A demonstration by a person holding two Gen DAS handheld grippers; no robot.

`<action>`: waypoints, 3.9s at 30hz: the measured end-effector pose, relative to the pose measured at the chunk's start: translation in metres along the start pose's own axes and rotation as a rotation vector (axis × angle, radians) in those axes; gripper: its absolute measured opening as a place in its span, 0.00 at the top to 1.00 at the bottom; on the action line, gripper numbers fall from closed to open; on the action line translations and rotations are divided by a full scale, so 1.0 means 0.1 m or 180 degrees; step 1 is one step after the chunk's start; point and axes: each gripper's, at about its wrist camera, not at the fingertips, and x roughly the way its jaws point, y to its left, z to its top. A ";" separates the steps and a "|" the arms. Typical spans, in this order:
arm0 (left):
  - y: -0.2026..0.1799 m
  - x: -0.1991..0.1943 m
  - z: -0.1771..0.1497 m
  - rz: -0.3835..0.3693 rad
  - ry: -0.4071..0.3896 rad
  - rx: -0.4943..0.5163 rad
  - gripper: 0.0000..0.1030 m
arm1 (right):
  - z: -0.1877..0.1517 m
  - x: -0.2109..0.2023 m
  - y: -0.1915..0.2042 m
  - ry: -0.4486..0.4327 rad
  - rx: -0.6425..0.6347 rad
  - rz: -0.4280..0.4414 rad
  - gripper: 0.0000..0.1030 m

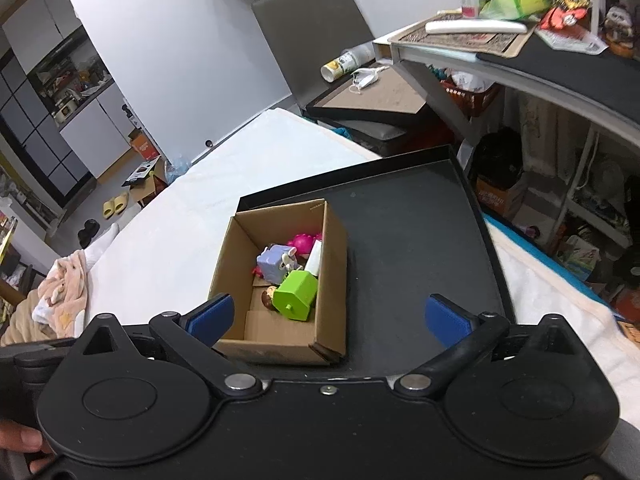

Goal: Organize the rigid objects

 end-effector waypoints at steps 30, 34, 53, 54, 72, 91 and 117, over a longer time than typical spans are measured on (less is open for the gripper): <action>-0.19 -1.26 -0.73 -0.0053 -0.0620 0.0249 0.20 | -0.64 -1.15 0.21 -0.0524 -0.0307 -0.0251 0.00; -0.18 -1.42 -0.82 -0.0161 -0.0724 0.0268 0.19 | -0.69 -1.25 0.23 -0.0562 -0.0289 -0.0277 0.00; -0.02 -1.80 -1.11 -0.0035 -0.0904 0.0216 0.12 | -0.96 -1.58 0.57 -0.0734 -0.0480 -0.0251 0.00; -0.02 -1.81 -1.12 -0.0032 -0.0913 0.0209 0.12 | -0.97 -1.60 0.58 -0.0745 -0.0486 -0.0248 0.00; -0.09 -1.84 -1.16 -0.0118 -0.0950 0.0292 0.10 | -1.00 -1.66 0.61 -0.0725 -0.0528 -0.0284 0.00; -0.08 -1.98 -1.13 -0.0140 -0.1027 0.0281 0.10 | -1.02 -1.67 0.60 -0.0775 -0.0491 -0.0400 0.00; -0.07 -1.94 -1.17 -0.0132 -0.0976 0.0242 0.10 | -1.02 -1.67 0.60 -0.0754 -0.0486 -0.0436 0.00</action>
